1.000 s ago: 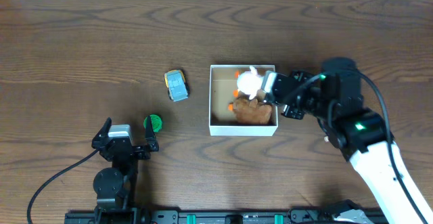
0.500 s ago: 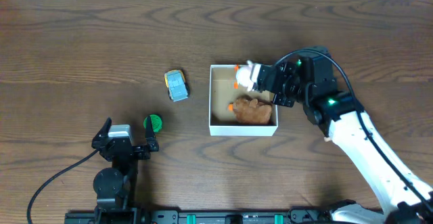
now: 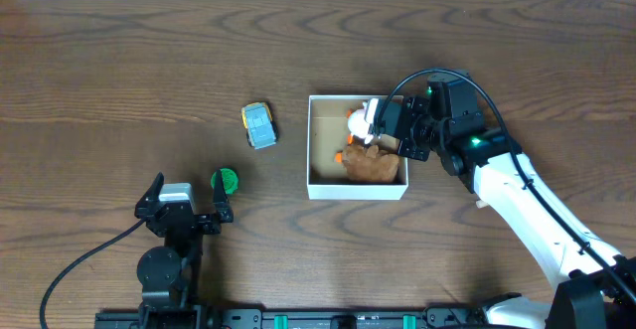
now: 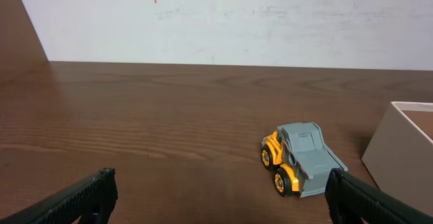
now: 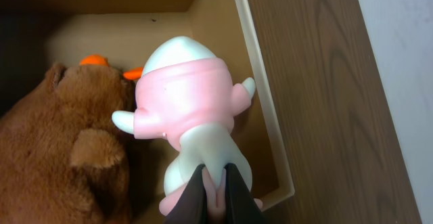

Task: Pack container
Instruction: 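Carry the figurine into the box beside the capybara and release, then move the right gripper to the pig rattle drum and grasp its handle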

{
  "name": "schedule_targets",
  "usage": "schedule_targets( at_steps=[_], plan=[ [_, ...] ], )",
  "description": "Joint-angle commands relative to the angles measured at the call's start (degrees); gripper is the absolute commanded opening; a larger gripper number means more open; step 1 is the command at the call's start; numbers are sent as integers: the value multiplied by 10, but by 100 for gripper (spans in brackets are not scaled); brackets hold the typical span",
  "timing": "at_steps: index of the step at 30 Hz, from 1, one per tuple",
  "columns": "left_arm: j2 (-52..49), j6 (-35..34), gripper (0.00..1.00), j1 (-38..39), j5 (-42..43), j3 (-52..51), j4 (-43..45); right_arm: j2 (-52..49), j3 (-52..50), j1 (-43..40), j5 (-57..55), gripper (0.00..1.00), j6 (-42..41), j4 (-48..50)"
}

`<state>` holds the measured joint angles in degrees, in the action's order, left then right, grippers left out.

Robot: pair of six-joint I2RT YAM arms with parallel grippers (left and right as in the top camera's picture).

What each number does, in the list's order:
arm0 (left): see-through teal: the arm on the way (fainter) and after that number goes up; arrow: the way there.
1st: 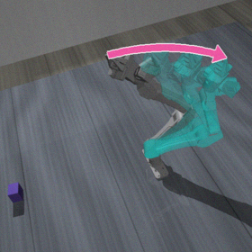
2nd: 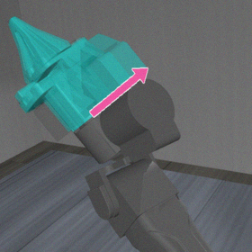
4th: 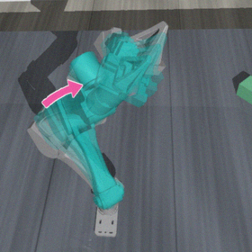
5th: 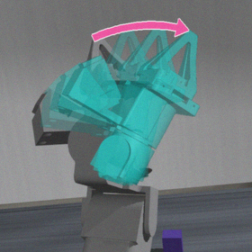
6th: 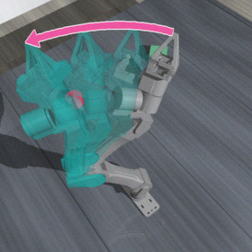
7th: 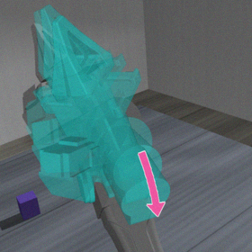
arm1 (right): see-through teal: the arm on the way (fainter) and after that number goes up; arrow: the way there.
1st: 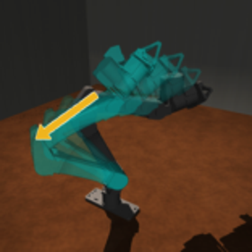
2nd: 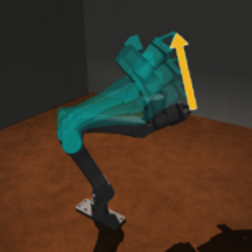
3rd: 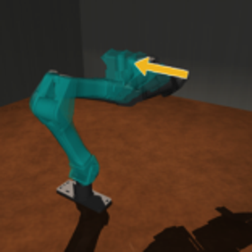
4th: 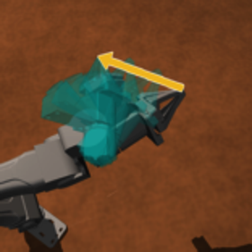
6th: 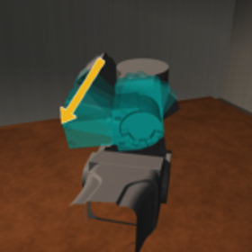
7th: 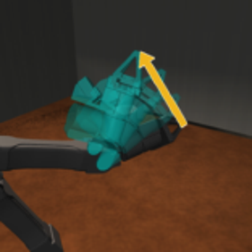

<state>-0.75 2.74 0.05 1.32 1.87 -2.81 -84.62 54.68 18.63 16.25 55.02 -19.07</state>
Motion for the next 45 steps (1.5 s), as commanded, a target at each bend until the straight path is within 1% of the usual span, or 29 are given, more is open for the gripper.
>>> schedule_targets(
  at_steps=[1, 2, 5, 7, 9, 12, 17, 22, 25, 28, 29, 30, 32, 33, 35, 36, 37, 39, 41, 45],
  plan=[
    [0, -7, 98, -3, -1, -16, -11, -16, 8, 6, 7, 1, -17, 0],
    [0, -7, 98, -3, -1, -16, -11, -20, 8, 6, 7, 4, -17, 0],
    [0, -7, 98, -3, -1, -16, -11, -35, 8, 6, 7, 24, -17, 1],
    [0, -7, 98, -3, -1, -16, -11, -36, 8, 6, 7, 33, -17, 1],
    [0, -7, 98, -3, -1, -16, -11, -36, 8, 6, 7, 41, -27, 6],
    [0, -7, 98, -3, -1, -16, -11, -36, 8, 7, 7, 50, -47, 17],
    [0, -7, 98, -3, -1, -16, -11, -35, 8, 12, 7, 58, -54, 29],
    [0, -7, 98, -3, -1, -16, -11, -23, 8, 18, 6, 59, -117, 68],
    [0, -7, 98, -3, -1, -16, -11, 4, 8, 18, -28, 58, -204, 102],
    [0, -7, 98, -3, -1, -16, -11, 44, 8, 16, -101, 58, -301, 111],
    [0, -7, 98, -3, -1, -16, -11, 57, 8, 15, -126, 56, -326, 108],
    [0, -7, 98, -3, -1, -16, -11, 72, 8, 15, -155, 52, -350, 102],
    [0, -7, 98, -3, -1, -16, -11, 97, 8, 15, -198, 45, -368, 80],
    [0, -7, 98, -3, -1, -16, -11, 106, 8, 15, -204, 45, -368, 69],
    [0, -7, 98, -3, -1, -16, -11, 121, 8, 15, -206, 45, -367, 44],
    [0, -7, 98, -3, -1, -16, -11, 126, 8, 15, -211, 47, -360, 26],
    [0, -7, 98, -3, -1, -16, -11, 129, 8, 15, -221, 50, -359, 12],
    [0, -7, 98, -3, -1, -16, -11, 130, 8, 15, -253, 50, -370, -15],
    [0, -7, 98, -3, -1, -16, -11, 129, 8, 14, -299, 51, -426, -37],
    [0, -7, 98, -3, -1, -16, -11, 130, 8, 3, -358, 49, -585, -86]
  ],
)
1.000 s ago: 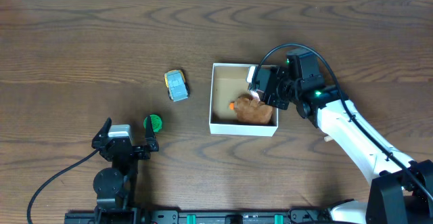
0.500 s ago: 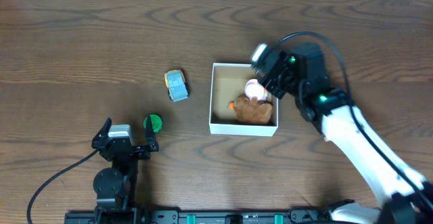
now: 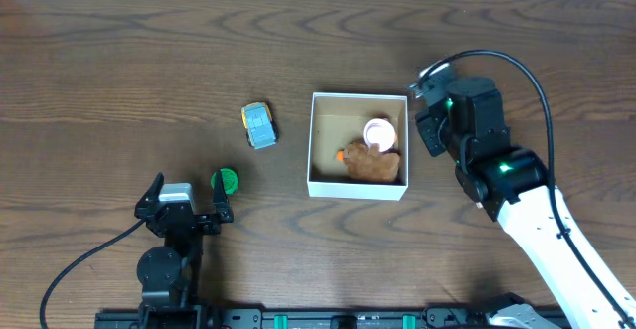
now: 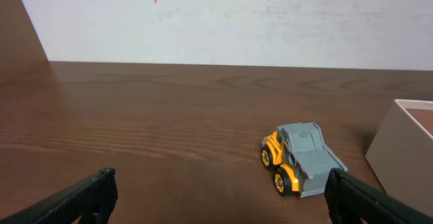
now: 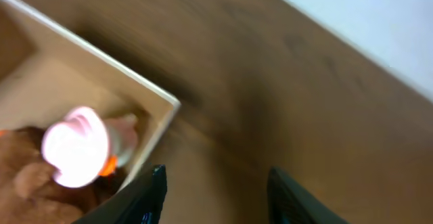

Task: Pack container
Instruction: 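Move the right gripper to the pig rattle drum and grasp its handle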

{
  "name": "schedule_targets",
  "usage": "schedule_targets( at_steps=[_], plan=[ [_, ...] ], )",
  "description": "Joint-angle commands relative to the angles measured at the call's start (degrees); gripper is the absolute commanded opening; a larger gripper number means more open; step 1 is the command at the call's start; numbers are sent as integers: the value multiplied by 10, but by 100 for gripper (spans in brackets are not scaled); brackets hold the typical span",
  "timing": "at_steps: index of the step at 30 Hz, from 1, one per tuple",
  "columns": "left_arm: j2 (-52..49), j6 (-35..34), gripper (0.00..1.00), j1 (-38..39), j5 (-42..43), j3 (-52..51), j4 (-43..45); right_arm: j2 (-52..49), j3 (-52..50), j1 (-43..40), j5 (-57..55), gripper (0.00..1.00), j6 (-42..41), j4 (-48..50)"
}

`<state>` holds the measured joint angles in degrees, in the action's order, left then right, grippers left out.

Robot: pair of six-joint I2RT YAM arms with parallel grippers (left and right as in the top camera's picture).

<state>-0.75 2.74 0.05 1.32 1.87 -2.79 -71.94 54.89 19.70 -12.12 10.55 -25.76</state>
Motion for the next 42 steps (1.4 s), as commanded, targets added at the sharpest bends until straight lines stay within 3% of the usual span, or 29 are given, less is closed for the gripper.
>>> schedule_targets(
  at_steps=[1, 7, 16, 29, 42],
  plan=[
    [0, -7, 98, -3, -1, -16, -11, 3, 6, -14, -75, 50, -172, -33],
    [0, -7, 98, -3, -1, -16, -11, 3, 6, -54, -74, 56, -363, -150],
    [0, -7, 98, -3, -1, -16, -11, 3, -5, -63, -74, 63, -490, -276],
    [0, -7, 98, -3, -1, -16, -11, 3, -155, -89, -70, 62, -676, -142],
    [0, -7, 98, -3, -1, -16, -11, 3, -224, -129, -88, 66, -754, -92]
  ],
)
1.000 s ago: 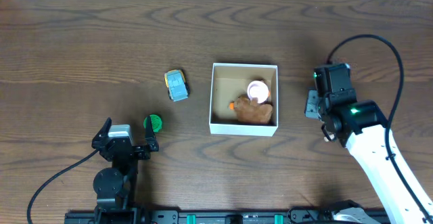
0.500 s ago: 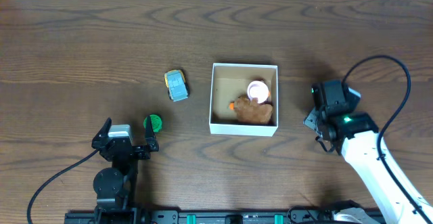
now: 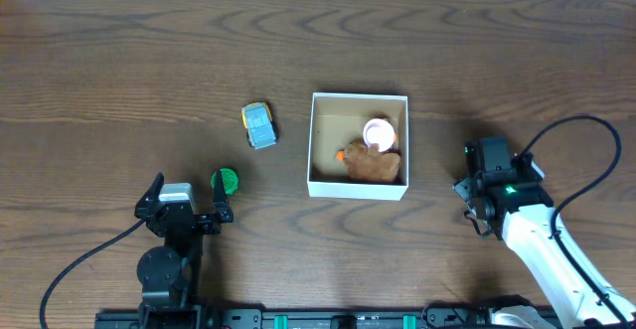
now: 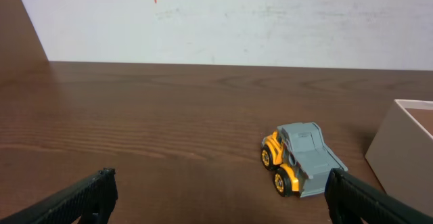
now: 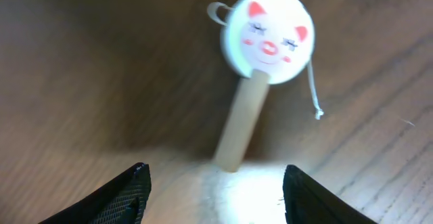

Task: Pack container
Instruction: 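Move the right gripper to the pig rattle drum and grasp its handle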

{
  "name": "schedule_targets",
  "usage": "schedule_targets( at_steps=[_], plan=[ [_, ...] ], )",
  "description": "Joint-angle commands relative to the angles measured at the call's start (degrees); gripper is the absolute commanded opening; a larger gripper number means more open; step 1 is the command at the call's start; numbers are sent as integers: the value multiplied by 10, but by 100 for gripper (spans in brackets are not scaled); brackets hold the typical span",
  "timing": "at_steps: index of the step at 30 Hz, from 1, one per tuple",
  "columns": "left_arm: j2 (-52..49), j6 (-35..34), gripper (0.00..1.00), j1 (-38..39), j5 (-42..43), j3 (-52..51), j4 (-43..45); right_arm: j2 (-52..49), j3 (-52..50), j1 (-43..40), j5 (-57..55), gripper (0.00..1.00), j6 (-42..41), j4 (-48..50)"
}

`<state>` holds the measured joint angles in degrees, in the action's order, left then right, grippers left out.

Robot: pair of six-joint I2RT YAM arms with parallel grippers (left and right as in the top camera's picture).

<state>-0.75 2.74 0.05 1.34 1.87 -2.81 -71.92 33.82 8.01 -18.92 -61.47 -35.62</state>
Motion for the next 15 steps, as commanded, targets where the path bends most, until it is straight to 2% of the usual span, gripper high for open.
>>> schedule_targets(
  at_steps=[1, 15],
  plan=[
    [0, -7, 98, -3, -1, -16, -11, 3, -18, -14, -21, 66, -34, 11],
    [0, -7, 98, -3, -1, -16, -11, -2, -51, -66, -31, 69, -34, 62]
  ],
)
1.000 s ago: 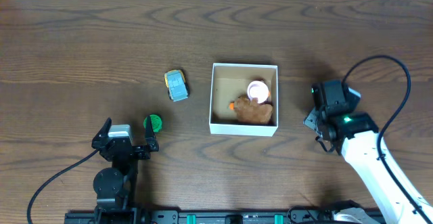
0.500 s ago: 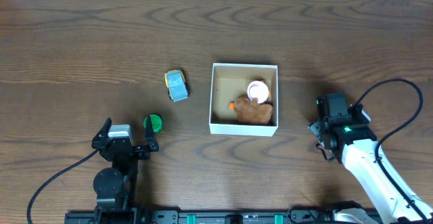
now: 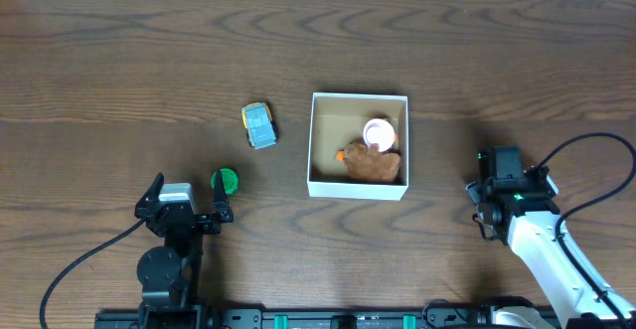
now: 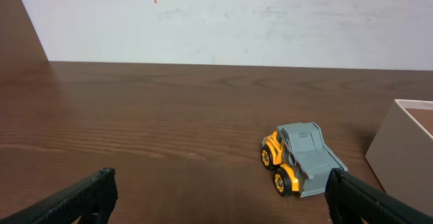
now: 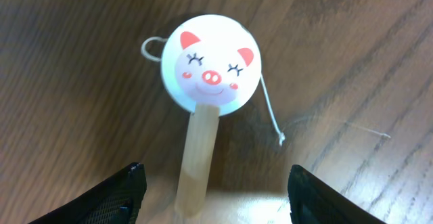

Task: Pack container
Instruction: 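Move the right gripper to the pig rattle drum and grasp its handle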

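Note:
The white box stands mid-table and holds a brown plush and a pink-and-white toy. My right gripper hangs open over a pig-faced rattle lying on the table, its wooden stick pointing back between my fingers. In the overhead view the right gripper hides the rattle. A grey-and-yellow toy truck sits left of the box. My left gripper stands open near the front edge, facing the truck.
A small green object lies beside my left gripper's right finger. The box's near corner shows at the right of the left wrist view. A thin string trails from the rattle.
My right gripper has shifted a little to the right and toward the front edge. The rattle now sits more centred in its view. The left arm has not moved.
My right gripper was shut on the pink-and-white toy inside the box, above the plush. Then it stood open outside the box's right wall, the toy left inside. Later it hung open over the pig rattle at the front right, where it stays.

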{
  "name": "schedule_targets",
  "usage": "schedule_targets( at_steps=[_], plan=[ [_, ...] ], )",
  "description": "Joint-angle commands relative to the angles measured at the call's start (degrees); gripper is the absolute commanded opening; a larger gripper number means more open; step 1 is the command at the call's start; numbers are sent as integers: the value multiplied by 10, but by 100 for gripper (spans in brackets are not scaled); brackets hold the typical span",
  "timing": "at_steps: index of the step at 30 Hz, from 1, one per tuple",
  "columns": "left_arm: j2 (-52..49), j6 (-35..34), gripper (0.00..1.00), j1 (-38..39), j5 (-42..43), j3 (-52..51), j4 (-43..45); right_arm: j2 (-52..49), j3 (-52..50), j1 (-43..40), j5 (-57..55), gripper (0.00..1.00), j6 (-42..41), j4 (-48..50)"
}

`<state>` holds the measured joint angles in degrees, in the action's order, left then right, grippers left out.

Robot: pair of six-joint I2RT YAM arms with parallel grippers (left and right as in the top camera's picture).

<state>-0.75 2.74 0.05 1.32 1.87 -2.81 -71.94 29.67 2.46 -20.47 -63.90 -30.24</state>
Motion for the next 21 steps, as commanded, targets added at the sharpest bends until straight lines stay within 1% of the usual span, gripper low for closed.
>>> schedule_targets(
  at_steps=[1, 6, 8, 12, 15, 16, 18, 21],
  plan=[
    [0, -7, 98, -3, -1, -16, -11, -5, -11, -12, -16, 68, -10, 16],
    [0, -7, 98, -3, -1, -16, -11, -25, -13, -13, -16, 65, -8, 56],
    [0, -7, 98, -3, -1, -16, -11, -34, -13, -13, -16, 67, -8, 67],
    [0, -7, 98, -3, -1, -16, -11, -55, -13, -13, -14, 68, -22, 73],
    [0, -7, 98, -3, -1, -16, -11, -70, -13, -13, -7, 66, -29, 79],
    [0, -7, 98, -3, -1, -16, -11, -76, -13, -13, -4, 62, -29, 83],
    [0, -7, 98, -3, -1, -16, -11, -83, -13, -13, -2, 51, -29, 89],
    [0, -7, 98, -3, -1, -16, -11, -85, -13, -13, -3, 32, -29, 93]
  ],
)
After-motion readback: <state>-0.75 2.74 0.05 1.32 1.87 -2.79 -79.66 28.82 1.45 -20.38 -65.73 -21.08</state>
